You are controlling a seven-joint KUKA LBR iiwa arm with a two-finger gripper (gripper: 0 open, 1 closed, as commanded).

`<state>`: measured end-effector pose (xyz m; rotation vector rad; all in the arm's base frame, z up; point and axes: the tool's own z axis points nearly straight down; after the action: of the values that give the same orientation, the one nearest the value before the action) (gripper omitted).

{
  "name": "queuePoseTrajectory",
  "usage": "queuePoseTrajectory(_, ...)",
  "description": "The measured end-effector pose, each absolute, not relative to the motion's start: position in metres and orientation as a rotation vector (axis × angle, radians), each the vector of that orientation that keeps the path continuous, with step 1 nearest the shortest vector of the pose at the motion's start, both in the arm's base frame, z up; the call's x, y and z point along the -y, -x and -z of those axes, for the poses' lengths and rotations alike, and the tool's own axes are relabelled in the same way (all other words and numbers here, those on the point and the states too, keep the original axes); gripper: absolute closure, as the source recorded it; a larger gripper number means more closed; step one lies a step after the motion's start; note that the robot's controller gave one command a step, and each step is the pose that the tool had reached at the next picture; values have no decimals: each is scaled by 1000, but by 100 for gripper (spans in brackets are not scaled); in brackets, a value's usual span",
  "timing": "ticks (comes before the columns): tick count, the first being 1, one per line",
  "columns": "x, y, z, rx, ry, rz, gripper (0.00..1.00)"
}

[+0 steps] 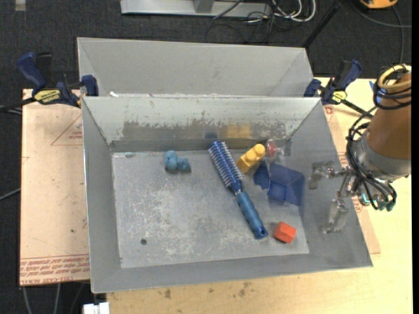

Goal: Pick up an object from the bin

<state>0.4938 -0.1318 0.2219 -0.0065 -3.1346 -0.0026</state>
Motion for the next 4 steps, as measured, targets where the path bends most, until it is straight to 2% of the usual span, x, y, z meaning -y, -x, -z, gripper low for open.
queuePoseTrajectory(1, 124, -585, -66, 3137, 188, 4, 0)
queuePoseTrajectory(2, 130, -600, -102, 3142, 207, 0, 0)
queuePoseTrajectory(3, 119, -599, -105, 3136, 234, 2, 0)
queuePoseTrajectory(4, 126, -598, -68, 3118, 377, 3, 0)
